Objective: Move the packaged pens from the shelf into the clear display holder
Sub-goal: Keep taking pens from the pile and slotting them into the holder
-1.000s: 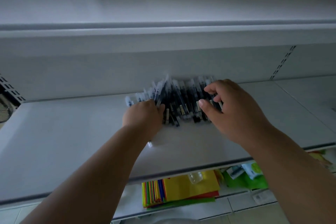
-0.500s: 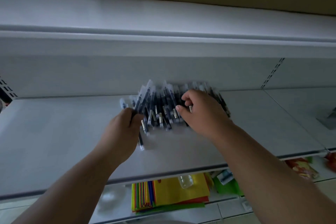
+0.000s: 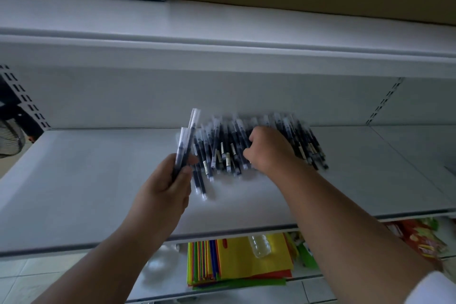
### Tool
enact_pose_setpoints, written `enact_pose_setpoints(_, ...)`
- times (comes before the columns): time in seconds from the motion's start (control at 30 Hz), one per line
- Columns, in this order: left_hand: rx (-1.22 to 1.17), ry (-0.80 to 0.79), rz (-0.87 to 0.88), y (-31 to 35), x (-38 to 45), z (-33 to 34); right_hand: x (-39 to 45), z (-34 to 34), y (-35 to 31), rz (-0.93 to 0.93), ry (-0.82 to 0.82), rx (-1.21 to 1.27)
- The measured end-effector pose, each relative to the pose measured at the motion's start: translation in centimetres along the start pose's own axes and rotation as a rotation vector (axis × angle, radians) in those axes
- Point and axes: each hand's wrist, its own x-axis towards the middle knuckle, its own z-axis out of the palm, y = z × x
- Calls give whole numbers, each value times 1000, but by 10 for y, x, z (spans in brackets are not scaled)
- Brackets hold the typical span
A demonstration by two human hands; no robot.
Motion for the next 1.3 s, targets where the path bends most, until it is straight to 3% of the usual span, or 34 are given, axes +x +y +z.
enact_pose_setpoints(0.17, 117, 1, 11, 1, -3, 0, -8, 0, 0, 29, 36, 139)
enact_pose_setpoints(0.4, -10, -33, -32, 6, -4, 35, -37, -18, 33, -14, 125, 458)
enact_pose_setpoints(0.57, 85, -142, 22, 7, -4, 92, -76, -53, 94, 11, 257, 692)
enact_pose_setpoints(0.73, 22, -293, -118, 9, -27, 198, -139, -92, 195, 90, 424, 967)
enact_pose_setpoints(0.87, 39, -356, -88, 2, -58, 281, -179, -114, 271, 134, 514, 860)
enact_pose_setpoints(1.07, 6, -451, -120, -5, -105, 412, -223, -157, 402, 162, 506, 586)
enact_pose_setpoints(1.3, 94, -439, -62, -9, -109, 486, -216, -180, 491, 211, 565, 475)
